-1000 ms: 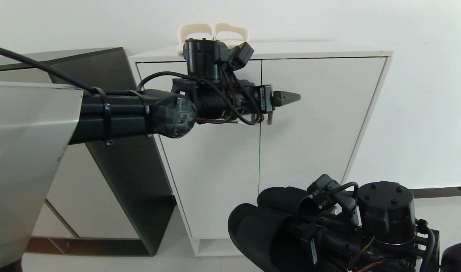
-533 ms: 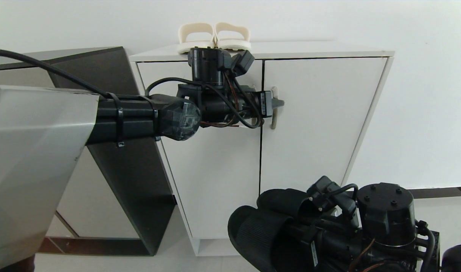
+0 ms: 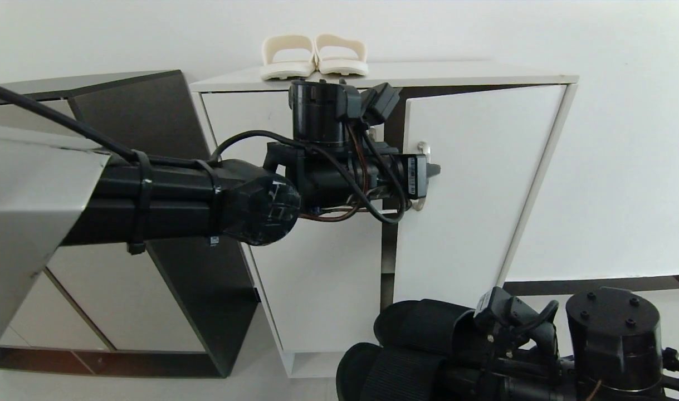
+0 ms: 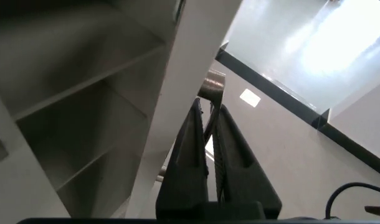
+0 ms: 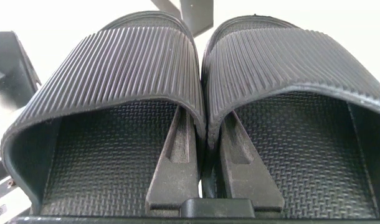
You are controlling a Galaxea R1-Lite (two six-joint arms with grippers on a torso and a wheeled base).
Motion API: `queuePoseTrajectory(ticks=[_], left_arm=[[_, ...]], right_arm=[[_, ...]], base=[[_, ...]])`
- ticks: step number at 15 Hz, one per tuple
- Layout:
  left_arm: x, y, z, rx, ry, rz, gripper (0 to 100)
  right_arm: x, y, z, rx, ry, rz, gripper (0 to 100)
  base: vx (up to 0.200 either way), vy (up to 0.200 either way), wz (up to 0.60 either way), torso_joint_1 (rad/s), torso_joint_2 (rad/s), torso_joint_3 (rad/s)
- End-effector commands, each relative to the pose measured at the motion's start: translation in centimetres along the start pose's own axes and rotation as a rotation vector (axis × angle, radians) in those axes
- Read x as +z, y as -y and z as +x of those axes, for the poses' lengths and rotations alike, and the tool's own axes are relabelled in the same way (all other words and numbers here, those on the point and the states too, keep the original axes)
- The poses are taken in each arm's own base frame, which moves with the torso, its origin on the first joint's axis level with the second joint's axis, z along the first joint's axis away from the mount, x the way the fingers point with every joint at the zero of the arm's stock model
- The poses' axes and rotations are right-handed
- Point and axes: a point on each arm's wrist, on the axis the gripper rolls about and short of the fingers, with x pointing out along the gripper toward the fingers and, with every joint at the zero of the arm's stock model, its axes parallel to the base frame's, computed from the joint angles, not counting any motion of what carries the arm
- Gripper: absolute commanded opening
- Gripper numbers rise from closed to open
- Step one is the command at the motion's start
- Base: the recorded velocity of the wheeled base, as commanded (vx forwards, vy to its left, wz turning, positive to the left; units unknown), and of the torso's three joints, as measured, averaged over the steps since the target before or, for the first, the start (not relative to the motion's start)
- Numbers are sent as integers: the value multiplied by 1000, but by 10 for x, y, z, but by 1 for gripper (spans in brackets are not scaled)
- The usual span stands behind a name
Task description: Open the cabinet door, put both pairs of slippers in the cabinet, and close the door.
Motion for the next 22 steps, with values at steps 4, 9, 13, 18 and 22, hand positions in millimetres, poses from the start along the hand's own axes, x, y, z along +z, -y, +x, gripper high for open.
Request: queuePoseTrajectory(ticks=[4,9,13,18,22], left_arm=[[4,23,-54,-3,19,7,0],[-7,16,-103,46,46,-4,0],[7,-22,-87,107,118,-37,0],[19,-35,-57,115,134,-45,0],[23,-40,-35,103,141,-38,0]], right_arm=[[0,-4,-1,14,1,-3,0],[-2,-15,0,57,-17,-15,0],[-1,-22,-4,80,-49,-17,0],[-1,-25,-4,93,-54,-20,0],[-2,-25,-3,94,-59,-20,0]], base=[[0,0,0,0,0,0],[0,0,0,0,0,0],[0,0,0,0,0,0],[0,0,0,0,0,0],[0,0,0,0,0,0]])
